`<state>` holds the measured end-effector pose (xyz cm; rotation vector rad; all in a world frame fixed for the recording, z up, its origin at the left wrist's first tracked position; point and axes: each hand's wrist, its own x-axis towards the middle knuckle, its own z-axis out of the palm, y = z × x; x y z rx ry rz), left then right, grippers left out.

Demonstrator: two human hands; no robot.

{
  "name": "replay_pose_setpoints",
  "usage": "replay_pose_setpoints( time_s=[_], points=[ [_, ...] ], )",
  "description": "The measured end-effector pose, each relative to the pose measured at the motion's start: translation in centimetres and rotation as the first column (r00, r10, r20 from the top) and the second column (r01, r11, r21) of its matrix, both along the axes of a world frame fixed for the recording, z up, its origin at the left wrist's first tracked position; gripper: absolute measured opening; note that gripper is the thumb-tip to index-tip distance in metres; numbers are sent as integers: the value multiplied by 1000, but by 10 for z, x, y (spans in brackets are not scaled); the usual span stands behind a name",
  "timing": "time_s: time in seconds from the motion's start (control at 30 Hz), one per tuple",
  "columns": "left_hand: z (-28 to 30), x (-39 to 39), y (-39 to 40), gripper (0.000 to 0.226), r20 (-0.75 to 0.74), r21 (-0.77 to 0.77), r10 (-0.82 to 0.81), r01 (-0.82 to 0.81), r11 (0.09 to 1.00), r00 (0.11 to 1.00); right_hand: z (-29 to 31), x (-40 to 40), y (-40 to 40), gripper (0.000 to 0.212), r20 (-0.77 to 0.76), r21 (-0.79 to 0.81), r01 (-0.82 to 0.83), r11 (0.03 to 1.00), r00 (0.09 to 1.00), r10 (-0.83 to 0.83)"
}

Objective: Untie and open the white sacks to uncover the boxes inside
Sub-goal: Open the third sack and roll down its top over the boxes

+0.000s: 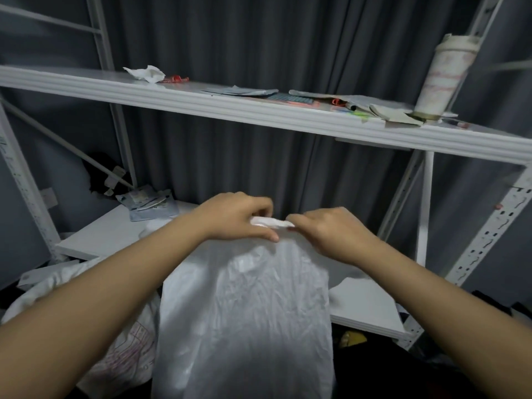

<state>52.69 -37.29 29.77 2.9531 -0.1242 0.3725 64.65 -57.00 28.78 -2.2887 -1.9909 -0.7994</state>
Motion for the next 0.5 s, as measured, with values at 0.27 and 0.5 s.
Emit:
replay_pose_setpoints(
  time_s=[0.27, 0.5],
  points=[
    [-11, 1, -8, 24, 67, 332, -39, 15, 943, 997, 6, -12, 0, 34, -484, -119, 26, 993, 872, -81],
    [1, -4, 6, 23, -196, -260, -75, 22, 965, 978, -16, 5, -12, 55, 8, -32, 58, 998, 998, -58]
  ],
)
